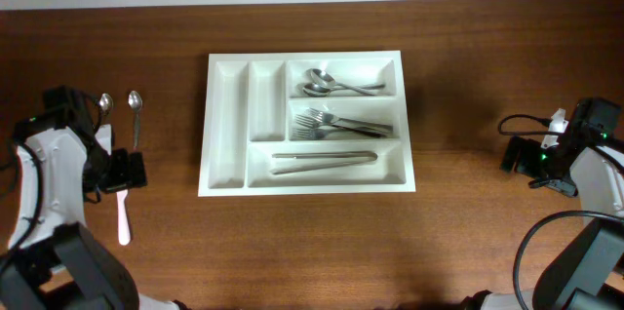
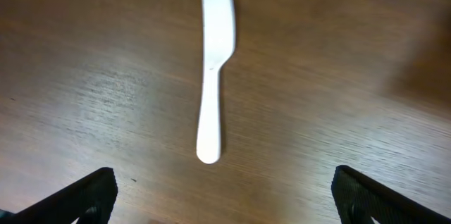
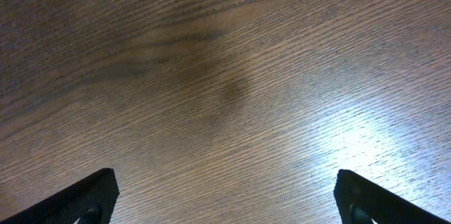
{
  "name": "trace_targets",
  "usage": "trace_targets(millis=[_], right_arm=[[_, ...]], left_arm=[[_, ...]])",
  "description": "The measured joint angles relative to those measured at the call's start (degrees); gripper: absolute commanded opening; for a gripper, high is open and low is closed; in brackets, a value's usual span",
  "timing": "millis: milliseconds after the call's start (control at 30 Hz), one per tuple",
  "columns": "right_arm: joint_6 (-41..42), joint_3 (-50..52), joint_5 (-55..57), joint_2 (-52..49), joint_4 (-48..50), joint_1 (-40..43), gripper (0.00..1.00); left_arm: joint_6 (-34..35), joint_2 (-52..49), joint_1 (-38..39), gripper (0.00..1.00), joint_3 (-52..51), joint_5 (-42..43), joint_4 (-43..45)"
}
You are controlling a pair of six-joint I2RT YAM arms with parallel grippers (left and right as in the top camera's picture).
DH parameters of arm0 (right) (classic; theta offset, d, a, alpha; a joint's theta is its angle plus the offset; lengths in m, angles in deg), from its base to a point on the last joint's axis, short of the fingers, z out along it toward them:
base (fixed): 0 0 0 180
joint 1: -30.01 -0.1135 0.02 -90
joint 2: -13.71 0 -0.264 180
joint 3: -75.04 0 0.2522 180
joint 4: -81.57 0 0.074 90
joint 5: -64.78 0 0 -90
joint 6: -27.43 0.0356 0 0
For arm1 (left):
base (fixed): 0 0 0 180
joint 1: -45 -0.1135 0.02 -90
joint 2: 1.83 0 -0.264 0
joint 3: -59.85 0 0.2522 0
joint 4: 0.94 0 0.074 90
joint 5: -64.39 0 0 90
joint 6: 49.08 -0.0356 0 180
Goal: Pack container
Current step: 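Move the left gripper left over the pink plastic knife, then lower the left gripper onto the pink knife and close on its handle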
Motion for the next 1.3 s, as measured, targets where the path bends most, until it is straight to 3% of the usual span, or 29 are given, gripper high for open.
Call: trace_targets(millis=[767, 1300], right_arm=[[0.07, 0.00, 0.02, 0.00, 0.02, 0.00, 0.99], [0.02, 0.00, 0.00, 0.00, 0.02, 0.00, 0.99]], left_arm=[[-4.55, -4.24, -1.22, 0.99, -8.02, 2.71, 14.80], [-4.76, -8.83, -3.89, 0.99, -8.98, 5.51, 16.17]])
